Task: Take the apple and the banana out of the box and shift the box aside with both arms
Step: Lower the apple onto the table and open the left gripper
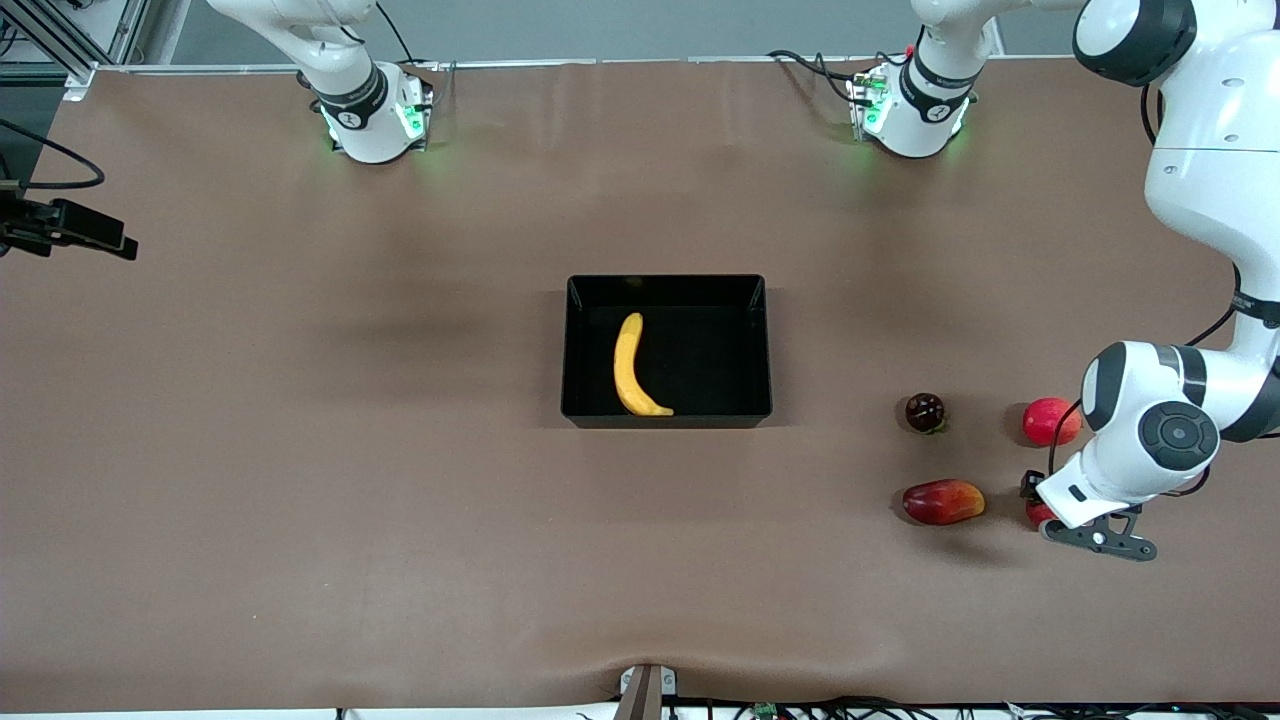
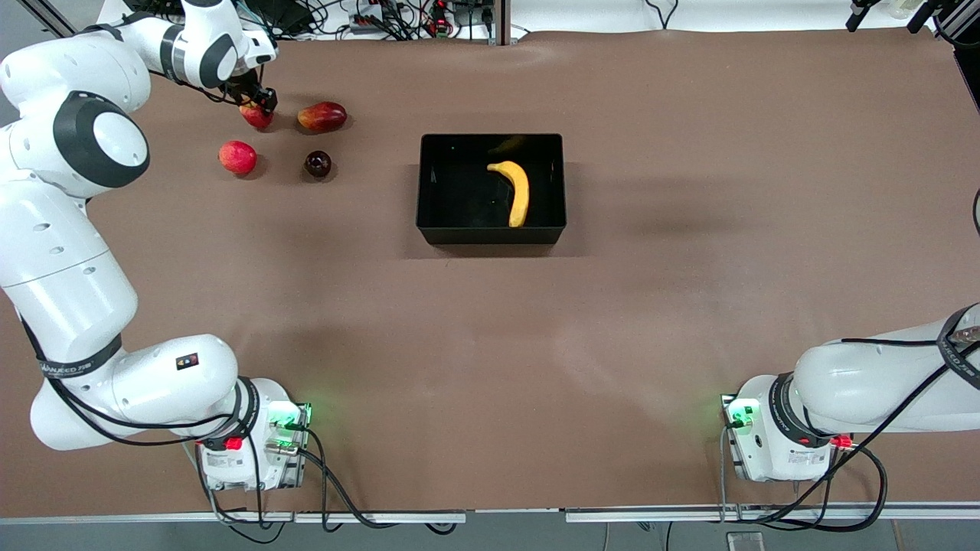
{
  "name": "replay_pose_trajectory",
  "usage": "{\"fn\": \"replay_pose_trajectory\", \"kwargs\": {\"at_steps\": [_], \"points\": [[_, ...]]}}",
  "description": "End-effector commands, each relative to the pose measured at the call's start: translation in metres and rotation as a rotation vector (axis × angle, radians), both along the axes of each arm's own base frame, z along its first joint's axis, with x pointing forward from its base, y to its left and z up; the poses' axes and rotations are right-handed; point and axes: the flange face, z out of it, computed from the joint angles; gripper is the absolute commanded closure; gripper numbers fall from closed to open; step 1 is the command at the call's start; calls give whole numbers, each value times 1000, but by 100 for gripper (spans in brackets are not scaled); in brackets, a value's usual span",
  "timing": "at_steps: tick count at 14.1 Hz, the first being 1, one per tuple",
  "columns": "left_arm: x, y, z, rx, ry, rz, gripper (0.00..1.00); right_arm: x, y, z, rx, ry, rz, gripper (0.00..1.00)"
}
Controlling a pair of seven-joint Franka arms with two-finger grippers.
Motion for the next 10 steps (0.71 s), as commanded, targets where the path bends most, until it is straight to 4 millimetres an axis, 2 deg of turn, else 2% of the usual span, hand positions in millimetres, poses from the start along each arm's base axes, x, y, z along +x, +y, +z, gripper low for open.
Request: {"fn": "replay_pose_trajectory", "kwargs": {"at_steps": [1, 3, 5, 6, 9, 10], "points": [[6, 7, 3, 7, -19, -2, 0, -5, 6, 9, 17, -7, 15, 0], [8, 7, 14, 2, -35, 10, 0, -7, 12, 15, 22, -19, 22, 0], [9, -2, 38, -14, -53, 14, 0, -6, 10, 15, 20, -25, 18, 0], [9, -13, 53, -26, -62, 6, 0, -7, 9, 17, 21, -31, 17, 0], [-1, -66, 93, -58, -17, 38, 0, -6, 9, 20, 30, -49, 13, 0], [-5, -90, 106, -69, -8, 54, 0, -5, 9, 20, 31, -52, 11, 0]]}}
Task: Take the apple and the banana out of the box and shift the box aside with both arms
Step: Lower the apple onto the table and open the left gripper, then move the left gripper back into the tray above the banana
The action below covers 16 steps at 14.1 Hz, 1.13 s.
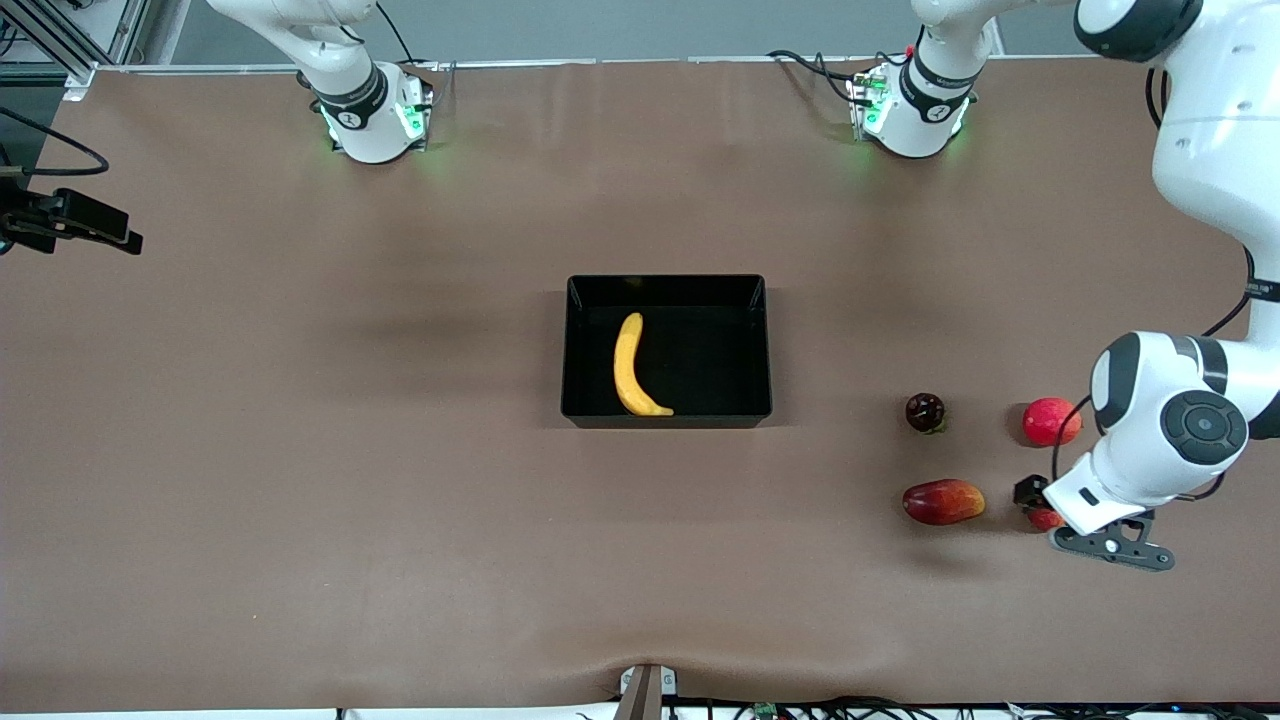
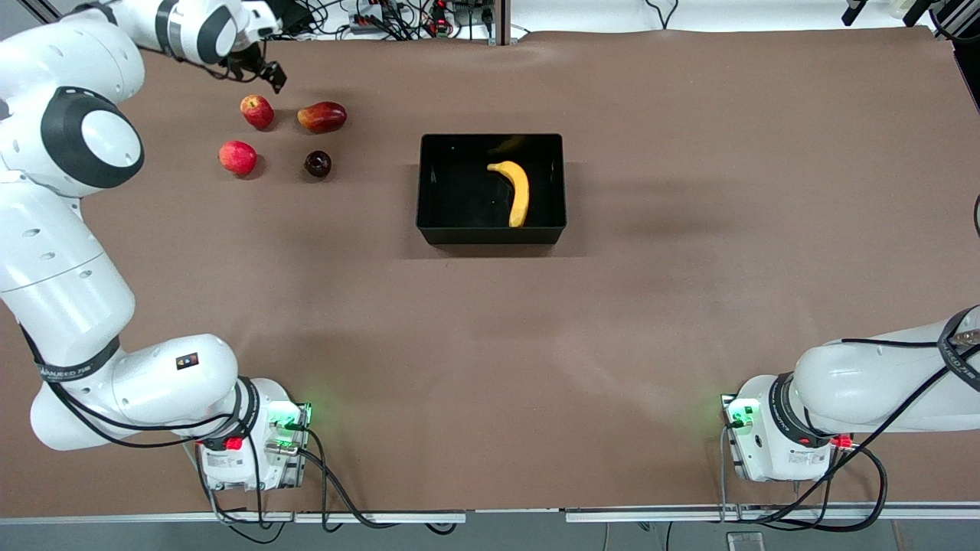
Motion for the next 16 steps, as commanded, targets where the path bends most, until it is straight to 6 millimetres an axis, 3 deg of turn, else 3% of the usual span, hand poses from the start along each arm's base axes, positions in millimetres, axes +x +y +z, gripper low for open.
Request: {"fn": "replay_pose_trajectory", "kwargs": {"at_steps": [1, 5, 8, 10, 11, 16], "points": [[-19, -58, 39, -22, 46, 47, 0, -3, -1, 6, 24, -17, -5, 0], [-52, -152, 50, -72, 133, 149, 0, -2, 1, 9, 26, -33, -1, 0], [-82, -237, 59, -120, 143, 172, 0, -7, 1, 15, 25, -41, -3, 0], [-112, -314, 53, -117, 143, 173, 0, -8, 0, 11, 24, -25, -9, 0], [-125, -342, 49, -120, 145, 186, 0, -6, -2, 9, 22, -26, -11, 0], [-175, -455, 36, -213, 114, 215, 0, 4, -1, 8, 22, -71, -14, 0]]}}
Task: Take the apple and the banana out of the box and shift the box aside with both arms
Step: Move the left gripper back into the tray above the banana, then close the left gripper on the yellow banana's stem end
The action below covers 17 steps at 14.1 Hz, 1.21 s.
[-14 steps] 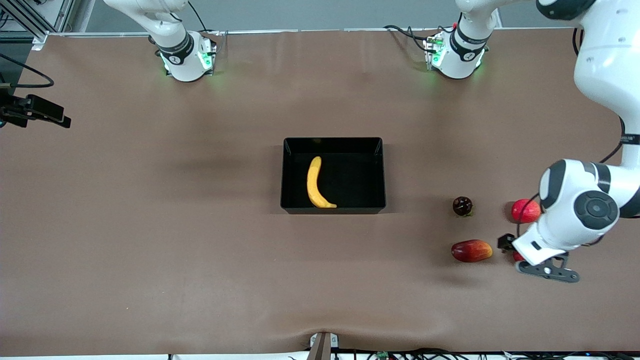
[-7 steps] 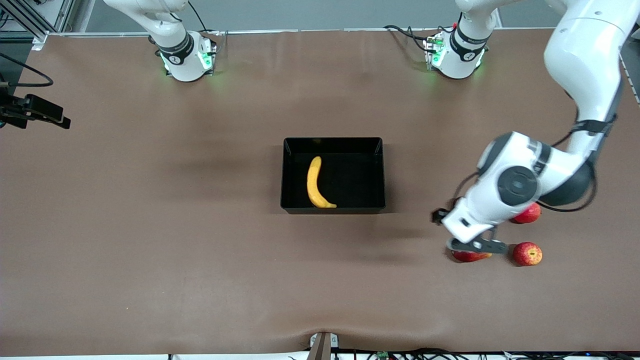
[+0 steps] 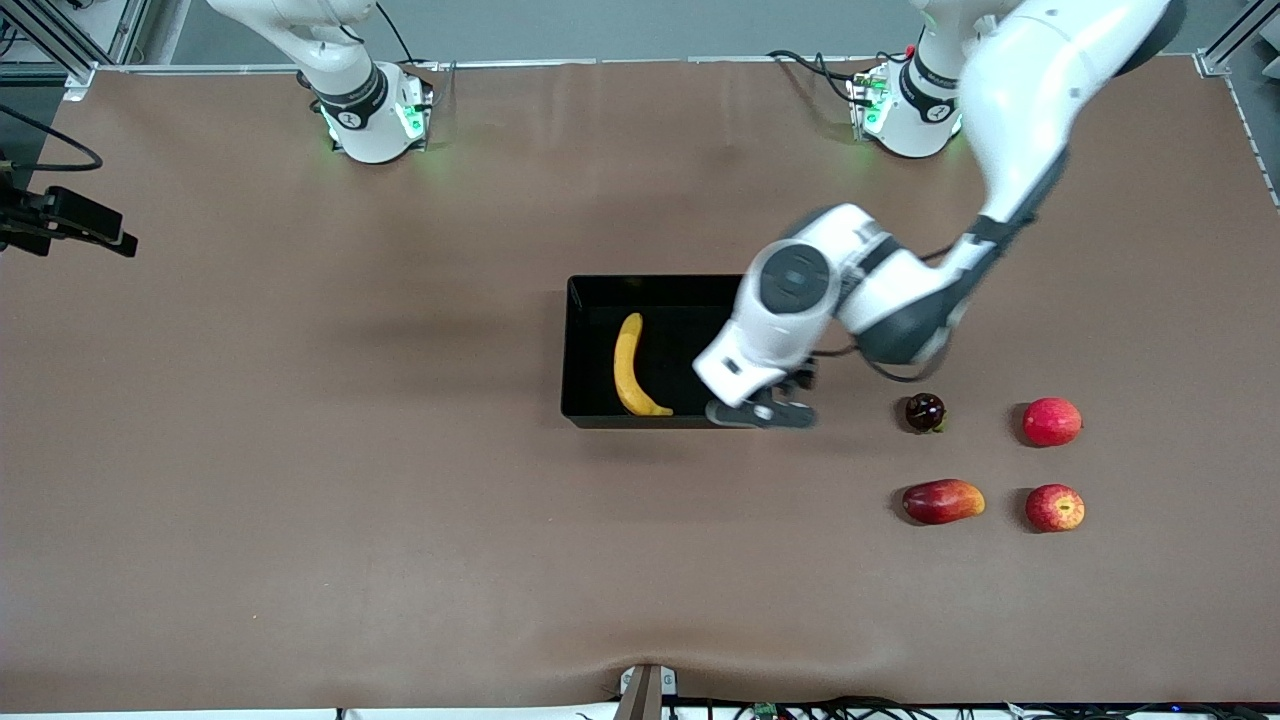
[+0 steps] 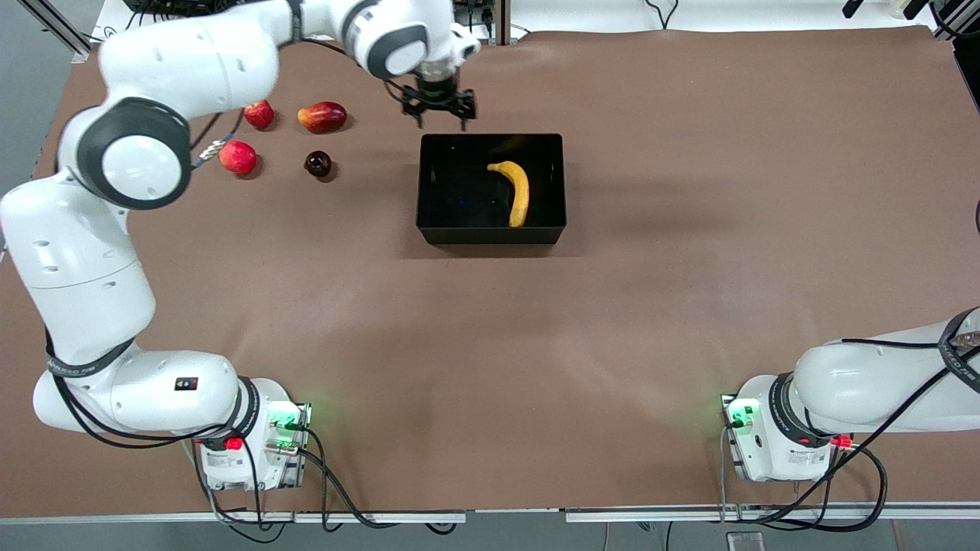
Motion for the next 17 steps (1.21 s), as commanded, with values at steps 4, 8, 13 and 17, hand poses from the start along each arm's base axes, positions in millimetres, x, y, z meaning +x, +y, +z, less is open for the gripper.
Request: {"fn": "replay_pose_trajectory", "kwargs": {"at_steps": [4, 8, 13, 17], "points": [[-36, -87, -49, -42, -66, 34, 0, -1, -11, 1, 10, -13, -20, 0], [-57, -127, -81, -72, -46, 68, 0, -8, -19, 6, 14, -8, -36, 0], [-65, -136, -133, -102, -56, 90, 0, -2, -18, 3, 13, -20, -40, 0], [-73, -139, -145, -79, -59, 68, 58, -2, -18, -4, 16, -5, -38, 0]]}}
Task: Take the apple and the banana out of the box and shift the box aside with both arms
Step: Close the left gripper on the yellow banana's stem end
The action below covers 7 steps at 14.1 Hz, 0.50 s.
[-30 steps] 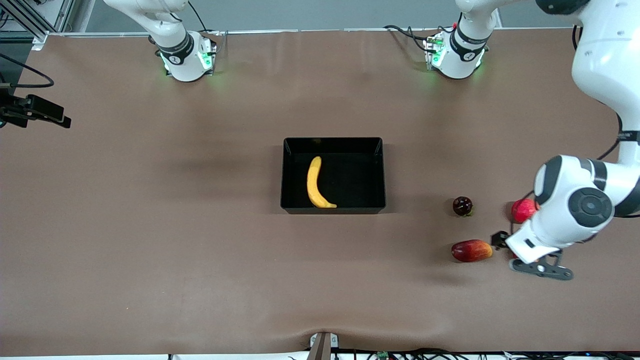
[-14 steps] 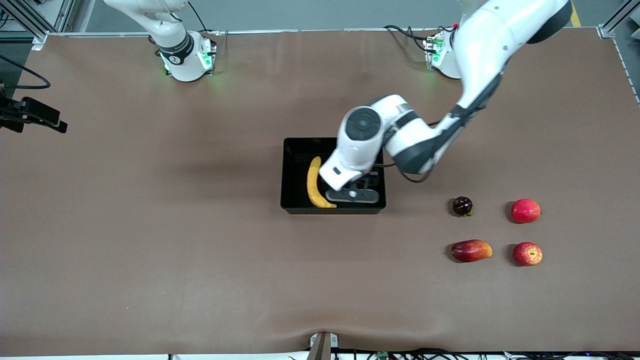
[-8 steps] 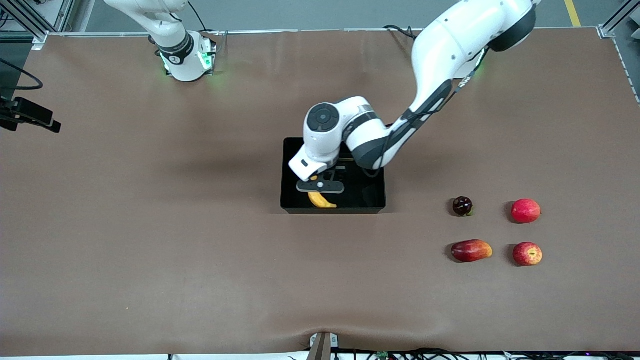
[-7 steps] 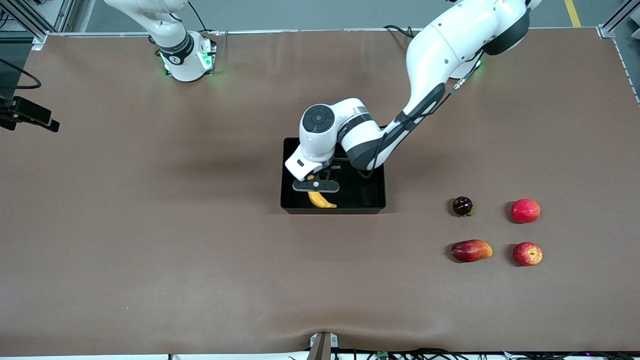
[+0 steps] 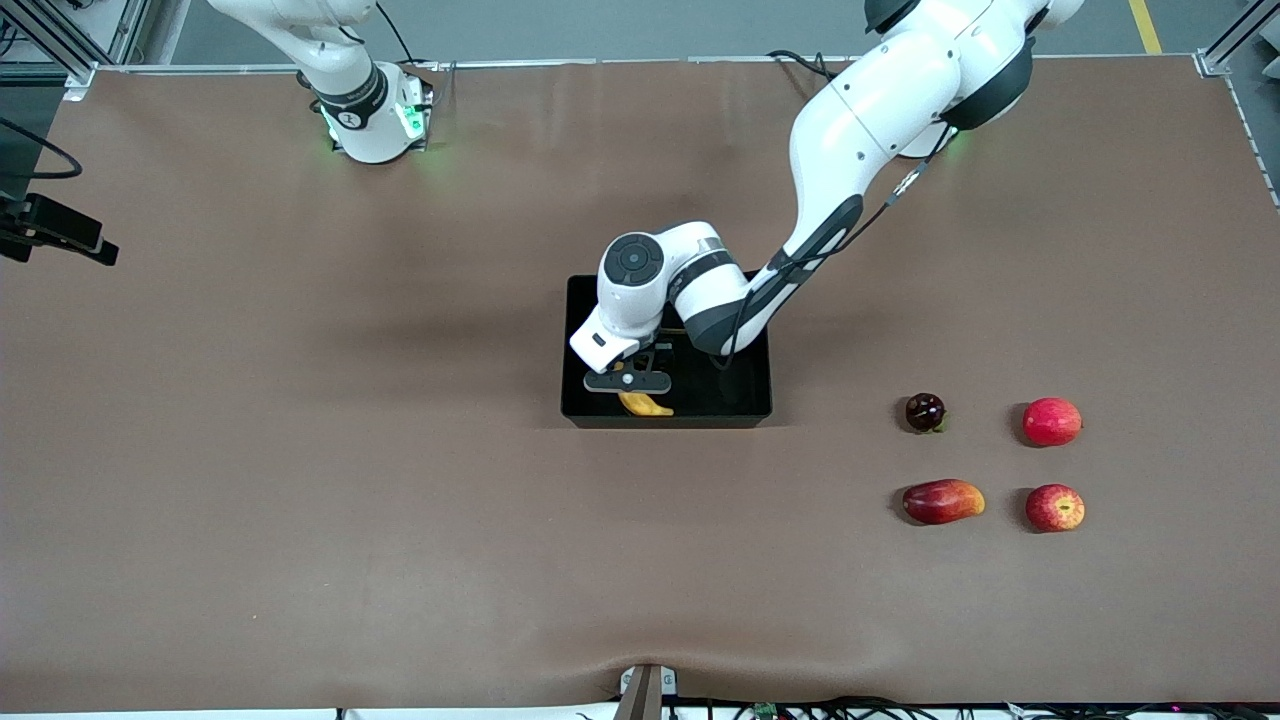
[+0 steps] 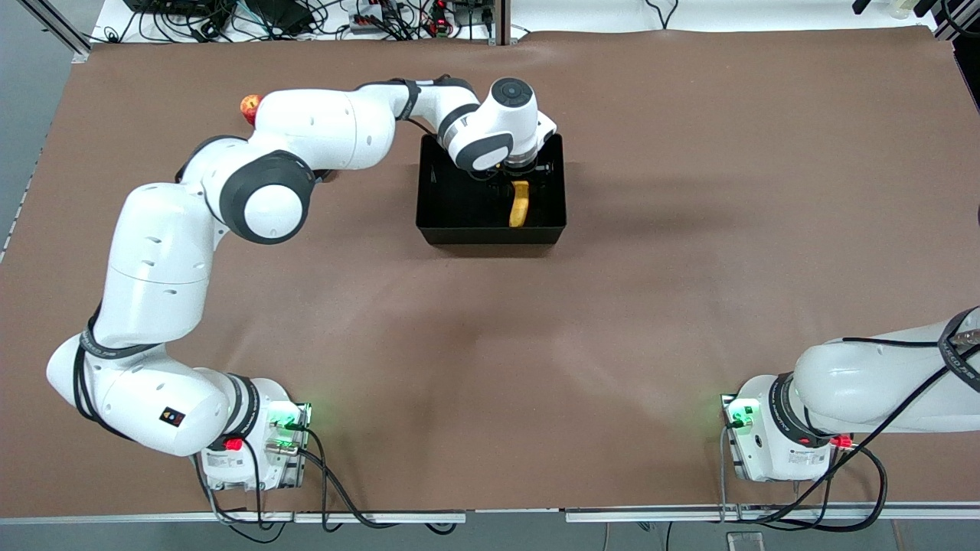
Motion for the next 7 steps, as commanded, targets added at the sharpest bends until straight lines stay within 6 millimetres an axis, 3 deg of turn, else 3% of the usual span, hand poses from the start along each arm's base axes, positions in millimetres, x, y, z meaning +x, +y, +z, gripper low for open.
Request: {"fn": "replay_pose_trajectory", "kwargs": {"at_steps": [1, 2, 3, 7], "points": [[1, -6, 7, -9, -22, 10, 83, -2, -2, 1, 15, -9, -8, 0], [3, -5, 11, -3, -25, 9, 100, -2, -3, 2, 14, -11, -8, 0], [6, -1, 16, 11, -27, 15, 100, -2, -3, 2, 13, -11, -10, 0], [15, 11, 76, 104, -59, -54, 100, -1, -13, -8, 4, 20, -13, 0]]}}
